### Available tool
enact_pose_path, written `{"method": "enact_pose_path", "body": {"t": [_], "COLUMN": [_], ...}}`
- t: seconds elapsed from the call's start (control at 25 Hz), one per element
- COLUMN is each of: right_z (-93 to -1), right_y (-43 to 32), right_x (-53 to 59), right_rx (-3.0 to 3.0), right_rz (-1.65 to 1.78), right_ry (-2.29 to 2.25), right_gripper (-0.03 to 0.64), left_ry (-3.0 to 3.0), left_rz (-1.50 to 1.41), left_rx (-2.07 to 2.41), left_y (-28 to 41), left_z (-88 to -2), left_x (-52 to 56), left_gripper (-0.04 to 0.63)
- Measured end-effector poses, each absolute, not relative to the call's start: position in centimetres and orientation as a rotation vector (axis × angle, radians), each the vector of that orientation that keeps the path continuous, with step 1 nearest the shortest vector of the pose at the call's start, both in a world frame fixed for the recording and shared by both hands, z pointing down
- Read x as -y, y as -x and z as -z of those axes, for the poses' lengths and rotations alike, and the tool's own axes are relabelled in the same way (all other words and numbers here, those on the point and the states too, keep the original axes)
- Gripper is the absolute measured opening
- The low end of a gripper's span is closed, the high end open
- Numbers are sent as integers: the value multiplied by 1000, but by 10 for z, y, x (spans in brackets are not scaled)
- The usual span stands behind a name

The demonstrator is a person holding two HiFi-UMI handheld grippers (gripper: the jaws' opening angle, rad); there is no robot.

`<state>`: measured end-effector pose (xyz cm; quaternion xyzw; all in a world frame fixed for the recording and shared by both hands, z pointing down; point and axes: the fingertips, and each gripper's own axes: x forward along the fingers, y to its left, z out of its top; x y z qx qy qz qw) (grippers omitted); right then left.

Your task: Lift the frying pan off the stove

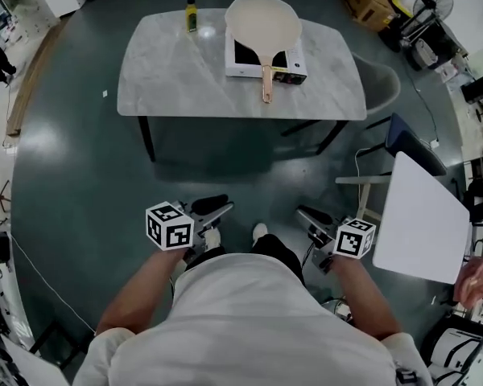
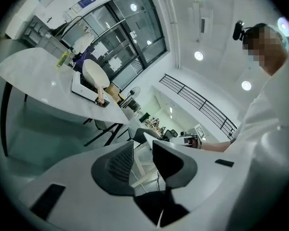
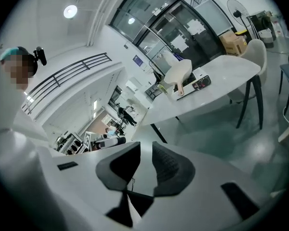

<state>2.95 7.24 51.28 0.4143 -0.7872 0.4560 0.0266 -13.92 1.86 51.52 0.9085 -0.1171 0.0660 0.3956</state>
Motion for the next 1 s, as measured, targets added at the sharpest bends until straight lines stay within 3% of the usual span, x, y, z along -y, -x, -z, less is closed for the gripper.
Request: {"method": "enact_pose_path", "body": {"t": [0.48,0.76,1.0], "right_z": [-550,-562,-587], "right_y": [-115,-123,-99], "right_x": [161,293,374], "right_rx": [2598,2593,2498], "right_rz": [-1557,-1722,-1822], "right_ry": [-1110,-786,-604], "right_gripper": [160,236,300], "left_ry": [-2221,-2128,-2085], "left_rz": [-159,-128,-176], "left_rx": [435,520,581], "left_y": [55,-7,-38], "left_z": [-547,-557,-589], "left_x": [146,238,300], "left_gripper": [204,275,293]}}
